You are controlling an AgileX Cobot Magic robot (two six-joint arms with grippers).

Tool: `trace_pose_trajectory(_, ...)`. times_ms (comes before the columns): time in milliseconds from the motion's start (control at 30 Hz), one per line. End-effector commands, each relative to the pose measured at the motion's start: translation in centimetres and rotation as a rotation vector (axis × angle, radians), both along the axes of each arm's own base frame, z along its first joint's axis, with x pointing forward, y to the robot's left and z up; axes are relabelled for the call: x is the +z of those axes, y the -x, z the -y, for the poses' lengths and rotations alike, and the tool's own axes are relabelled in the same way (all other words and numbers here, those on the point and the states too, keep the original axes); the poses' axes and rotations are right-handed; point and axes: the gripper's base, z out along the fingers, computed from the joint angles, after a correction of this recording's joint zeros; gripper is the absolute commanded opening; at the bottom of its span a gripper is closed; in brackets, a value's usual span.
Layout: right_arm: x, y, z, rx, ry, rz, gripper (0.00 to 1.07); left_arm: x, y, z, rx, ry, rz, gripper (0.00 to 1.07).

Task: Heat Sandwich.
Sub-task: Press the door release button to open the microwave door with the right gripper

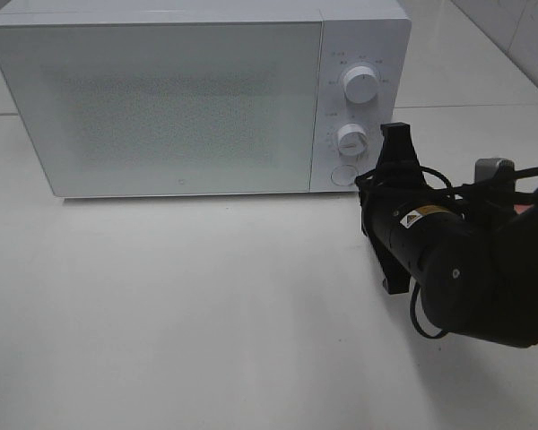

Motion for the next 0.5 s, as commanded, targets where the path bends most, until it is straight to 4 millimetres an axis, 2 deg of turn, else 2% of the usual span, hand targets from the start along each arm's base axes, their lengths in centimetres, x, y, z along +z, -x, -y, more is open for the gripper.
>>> trace_pose_trajectory(33, -0.1, 0.0, -0.1, -0.013, -0.02, -0.011, 0.0, 0.0, 0.4, 0.0, 0.004, 0.004, 0.03, 1.0)
trace_pose_trajectory(367, -0.5, 0.1, -0.1, -0.021, -0.05, -0.062, 0.0, 0.0, 0.4, 0.0, 0.004, 0.004, 0.03, 1.0)
trace_pose_trajectory(500, -1.3, -0.6, -0.2, -0.007, -0.037, -0.08, 0.0, 0.0, 0.4, 0.0, 0.004, 0.004, 0.03, 1.0)
